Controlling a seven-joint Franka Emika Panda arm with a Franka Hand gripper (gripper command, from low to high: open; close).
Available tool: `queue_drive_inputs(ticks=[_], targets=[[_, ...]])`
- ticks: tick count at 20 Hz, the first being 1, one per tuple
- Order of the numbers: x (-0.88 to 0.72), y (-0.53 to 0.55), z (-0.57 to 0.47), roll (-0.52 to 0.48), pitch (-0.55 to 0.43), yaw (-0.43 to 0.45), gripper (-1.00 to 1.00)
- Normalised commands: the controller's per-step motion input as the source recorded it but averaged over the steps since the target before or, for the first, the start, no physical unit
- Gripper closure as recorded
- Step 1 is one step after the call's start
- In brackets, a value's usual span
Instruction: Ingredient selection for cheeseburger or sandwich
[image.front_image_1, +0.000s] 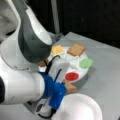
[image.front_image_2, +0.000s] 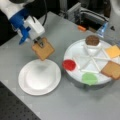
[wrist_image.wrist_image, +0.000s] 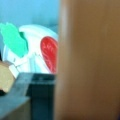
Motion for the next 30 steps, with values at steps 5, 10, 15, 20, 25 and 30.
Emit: queue_drive_inputs(ticks=[5, 10, 15, 20, 25, 30], targets=[[0.47, -0.22, -0.09, 0.118, 0.022, 0.214, 1.0], [0.54, -0.3, -0.14, 0.156, 0.007, 0.244, 1.0], [0.54, -0.3, -0.14, 0.213, 0.017, 0.244, 1.0], [0.47, -0.24, -0.06, 0.26, 0.025, 0.227, 1.0], [0.44, -0.16, -0.07, 0.254, -0.006, 0.19, 1.0], [0.45, -0.15, -0.12, 0.194, -0.051, 0.156, 1.0]])
